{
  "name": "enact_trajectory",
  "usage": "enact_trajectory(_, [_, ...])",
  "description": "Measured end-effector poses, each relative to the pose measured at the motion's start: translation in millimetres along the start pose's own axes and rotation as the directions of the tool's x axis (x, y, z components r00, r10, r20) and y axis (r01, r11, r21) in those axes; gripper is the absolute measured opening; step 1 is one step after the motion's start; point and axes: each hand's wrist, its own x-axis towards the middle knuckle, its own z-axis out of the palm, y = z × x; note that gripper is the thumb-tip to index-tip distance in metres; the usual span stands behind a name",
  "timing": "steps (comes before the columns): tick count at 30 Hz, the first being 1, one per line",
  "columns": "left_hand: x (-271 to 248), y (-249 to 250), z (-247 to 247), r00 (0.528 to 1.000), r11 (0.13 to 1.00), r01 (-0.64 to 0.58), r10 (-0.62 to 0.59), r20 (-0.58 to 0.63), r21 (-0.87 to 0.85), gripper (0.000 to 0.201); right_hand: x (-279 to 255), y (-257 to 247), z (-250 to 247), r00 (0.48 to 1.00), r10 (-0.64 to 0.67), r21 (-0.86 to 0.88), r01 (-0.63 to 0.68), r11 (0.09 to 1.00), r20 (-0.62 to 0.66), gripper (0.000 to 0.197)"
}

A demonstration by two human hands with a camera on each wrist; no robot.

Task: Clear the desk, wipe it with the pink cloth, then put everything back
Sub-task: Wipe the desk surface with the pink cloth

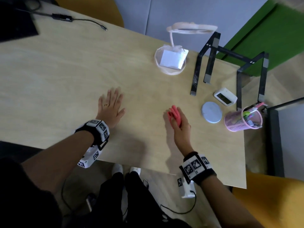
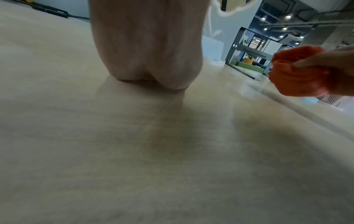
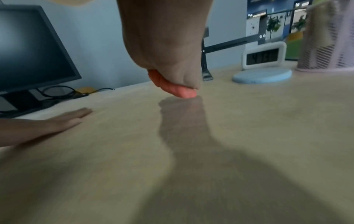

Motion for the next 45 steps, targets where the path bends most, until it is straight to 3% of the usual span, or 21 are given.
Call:
enact_trajectory(3, [-1.8, -2.4, 2.0, 1.000, 0.999, -0.001, 0.001, 0.025, -0.033, 0.064, 40.5, 7.6, 10.2, 1.000, -0.021, -0.191, 0.018, 0.982, -0.016, 0.048])
enact_trajectory(5, [-1.5, -0.5, -0.2, 1.000, 0.998, 0.002, 0.000, 0.030, -0.061, 0.063, 52.4, 24.7, 23.6, 0.997, -0.059, -0.511, 0.071, 0.856, 0.040, 0.052])
enact_trajectory(7, [-1.0, 0.3, -1.5, 1.000, 0.998, 0.004, -0.002, 0.031, -0.064, 0.063, 46.9, 34.9, 34.9, 0.996, -0.081, -0.644, 0.083, 0.761, 0.032, 0.056])
enact_trajectory(13, [-0.9, -0.4, 1.1, 1.000, 1.000, 0.002, -0.002, -0.001, -0.023, 0.077, -24.1, 47.7, 55.5, 0.948, -0.179, -0.684, 0.314, 0.658, 0.263, 0.064])
enact_trajectory(16, [0.3, -1.7, -0.2, 1.000, 1.000, 0.001, -0.001, 0.026, -0.030, 0.080, -69.6, 56.7, 51.9, 0.880, -0.184, -0.610, 0.441, 0.658, 0.438, 0.068])
enact_trajectory(18, [-0.1, -2.3, -1.4, 0.999, 0.999, -0.006, 0.008, 0.034, -0.040, 0.080, -84.3, 60.6, 39.1, 0.826, -0.198, -0.531, 0.503, 0.682, 0.528, 0.062])
enact_trajectory(20, [-1.4, -2.4, -2.4, 1.000, 0.999, -0.014, 0.014, 0.013, -0.044, 0.078, -87.6, 52.9, 27.4, 0.813, -0.170, -0.422, 0.453, 0.785, 0.557, 0.054])
enact_trajectory(22, [-3.4, -2.2, -3.5, 1.000, 0.998, -0.017, 0.016, -0.002, -0.057, 0.075, -81.2, 38.2, 22.1, 0.853, -0.151, -0.309, 0.339, 0.889, 0.500, 0.050])
enact_trajectory(24, [-4.3, -2.7, -5.3, 1.000, 0.998, 0.002, -0.002, -0.002, -0.056, 0.070, -63.2, 21.4, 21.9, 0.931, -0.148, -0.226, 0.231, 0.946, 0.335, 0.050])
enact_trajectory(26, [-4.6, -7.3, -8.7, 0.998, 0.997, 0.048, -0.050, -0.036, -0.062, 0.071, -31.8, 10.1, 24.7, 0.978, -0.136, -0.213, 0.169, 0.962, 0.160, 0.051])
enact_trajectory(28, [-4.3, -16.5, -10.7, 0.993, 0.993, 0.092, -0.097, -0.069, -0.074, 0.077, 8.6, 11.4, 27.8, 0.993, -0.114, -0.283, 0.114, 0.952, 0.018, 0.049])
enact_trajectory(30, [-4.0, -29.0, -10.5, 0.989, 0.988, 0.124, -0.131, -0.075, -0.090, 0.080, 50.4, 16.8, 34.2, 0.991, -0.105, -0.360, 0.068, 0.930, -0.085, 0.048])
enact_trajectory(33, [-4.8, -42.9, -9.1, 0.986, 0.985, 0.141, -0.149, -0.079, -0.100, 0.081, 95.9, 26.6, 55.2, 0.977, -0.105, -0.529, -0.008, 0.849, -0.183, 0.068])
enact_trajectory(35, [-4.9, -46.8, -6.0, 0.987, 0.983, 0.139, -0.147, -0.063, -0.117, 0.080, 109.8, 25.6, 72.6, 0.951, -0.068, -0.596, -0.132, 0.792, -0.301, 0.072])
enact_trajectory(38, [-5.6, -46.8, -5.0, 0.986, 0.982, 0.128, -0.141, -0.090, -0.139, 0.082, 118.0, 21.3, 93.4, 0.909, -0.025, -0.610, -0.259, 0.748, -0.417, 0.069])
enact_trajectory(41, [-6.4, -46.0, -5.1, 0.986, 0.984, 0.127, -0.138, -0.090, -0.125, 0.085, 134.8, 13.8, 109.5, 0.897, -0.004, -0.623, -0.304, 0.721, -0.442, 0.069])
enact_trajectory(45, [-5.2, -46.2, -6.7, 0.984, 0.981, 0.147, -0.159, -0.085, -0.125, 0.072, 152.8, -4.8, 145.2, 0.864, 0.045, -0.578, -0.374, 0.725, -0.502, 0.079])
